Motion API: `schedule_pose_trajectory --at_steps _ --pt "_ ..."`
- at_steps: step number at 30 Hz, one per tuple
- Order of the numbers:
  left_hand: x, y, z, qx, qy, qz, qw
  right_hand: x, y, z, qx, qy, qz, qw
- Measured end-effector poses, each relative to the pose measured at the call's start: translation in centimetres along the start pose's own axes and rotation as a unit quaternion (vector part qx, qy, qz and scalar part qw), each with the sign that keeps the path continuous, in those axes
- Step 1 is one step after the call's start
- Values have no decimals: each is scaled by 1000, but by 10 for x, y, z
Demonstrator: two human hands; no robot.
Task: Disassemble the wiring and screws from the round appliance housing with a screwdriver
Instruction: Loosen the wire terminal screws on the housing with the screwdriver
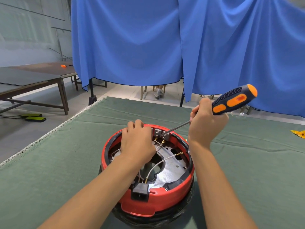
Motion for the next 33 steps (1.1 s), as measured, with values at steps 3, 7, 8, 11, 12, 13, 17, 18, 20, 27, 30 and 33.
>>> schedule_pose_trajectory --at_steps 3,7,8,11,12,13,17,18,20,27,30,33 --pt "2 0 0 5 -13 -19 1000 -2 2 1 1 10 1 1000" --pt "4 1 -1 4 -23 -53 998 -3 4 4 -5 4 -6 1000" --pt "5 1 -1 4 -26 -58 998 -3 4 5 -8 1 -6 1000" --pt "8 1 -1 7 -34 -67 997 -2 4 8 -19 -18 -7 1000" --pt "8 1 -1 8 -36 -70 997 -1 4 8 -24 -29 -5 999" --pt "9 1 -1 9 -37 -75 996 1 3 8 -28 -43 -1 999" --pt "10 1 -1 13 -40 -84 996 10 1 5 -33 -78 28 996" --pt "10 1 -1 14 -39 -84 996 11 0 4 -29 -72 32 997" --pt "10 1 -2 14 -38 -83 996 10 2 0 -11 -46 26 999" --pt "11 1 -3 12 -42 -82 996 -4 20 -20 71 26 19 997" --pt "11 1 -3 12 -42 -83 996 -5 26 -27 83 39 16 996" --pt "10 2 -3 11 -43 -86 995 -9 31 -31 104 51 -3 993"
Point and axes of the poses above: each hand's wrist, its own z-axis away from the middle knuckle, its own x-axis out of the palm, y = z × x, the point moved 4 cm from there along -z, towards the middle knuckle, and after that the axes turned 14 degrees about -y, right-handed, at the moved point
